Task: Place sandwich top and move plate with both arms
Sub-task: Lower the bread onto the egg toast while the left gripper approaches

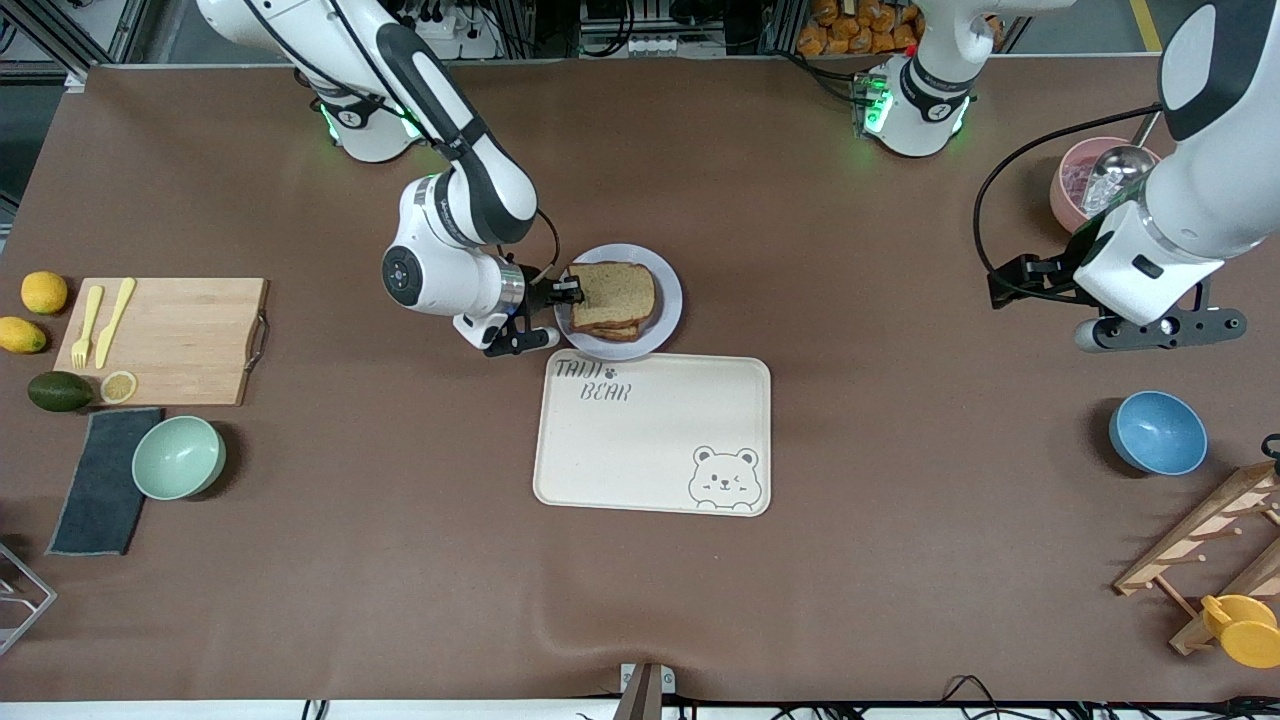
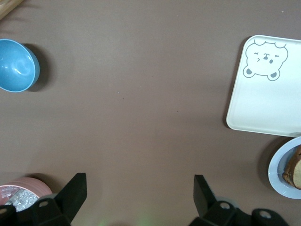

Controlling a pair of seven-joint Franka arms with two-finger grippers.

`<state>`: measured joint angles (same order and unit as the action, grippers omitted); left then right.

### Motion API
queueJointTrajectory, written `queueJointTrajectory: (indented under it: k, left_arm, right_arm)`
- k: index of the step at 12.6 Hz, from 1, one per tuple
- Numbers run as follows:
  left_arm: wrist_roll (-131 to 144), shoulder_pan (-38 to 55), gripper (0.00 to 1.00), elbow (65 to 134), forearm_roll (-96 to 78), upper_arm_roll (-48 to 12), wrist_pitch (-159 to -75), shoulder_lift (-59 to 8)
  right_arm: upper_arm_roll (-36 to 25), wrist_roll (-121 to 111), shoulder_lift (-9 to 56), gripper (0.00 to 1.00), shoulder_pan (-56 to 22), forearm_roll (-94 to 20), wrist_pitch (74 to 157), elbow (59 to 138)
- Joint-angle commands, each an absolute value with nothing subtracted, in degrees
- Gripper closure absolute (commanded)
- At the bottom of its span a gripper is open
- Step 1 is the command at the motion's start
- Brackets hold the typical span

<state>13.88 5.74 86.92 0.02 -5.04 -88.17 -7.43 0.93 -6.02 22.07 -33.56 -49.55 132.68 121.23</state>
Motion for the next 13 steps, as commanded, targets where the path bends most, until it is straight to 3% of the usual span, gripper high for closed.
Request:
queueJointTrajectory:
  k: [1,3,6,9,10,13]
  left_arm:
    - [13.97,5.80,0.00,86.31,0.18,-5.97,-88.06,-7.29]
    - [13.89,5.71,0.00,86.31,0.00,-6.59,-88.85,-7.99]
    - [13.54,5.80,0.00,86.40,-3.68,-7.03,-92.36,-9.14]
    - [13.54,5.71,0.00,87.10,-6.67,-7.56,-93.08,-10.89]
    - [13.45,5.71,0.00,88.14,-7.81,-7.56,-93.16,-11.07]
    - [14.67,5.45,0.00,93.84,-14.20,-8.87,-98.41,-11.43]
  right_arm:
    - [0.35,-4.22,22.15,0.76,-34.54,-50.89,133.59,121.64]
    - [0.35,-3.87,22.15,0.55,-34.45,-50.89,133.51,121.64]
    - [0.35,-2.20,22.15,0.45,-34.45,-50.89,133.33,121.29]
    - [0.26,-0.62,21.97,0.42,-33.75,-50.89,132.80,120.68]
    - [0.00,0.08,21.54,0.29,-33.75,-50.80,132.19,120.50]
    - [-0.44,0.26,20.13,0.21,-30.08,-49.92,125.98,119.01]
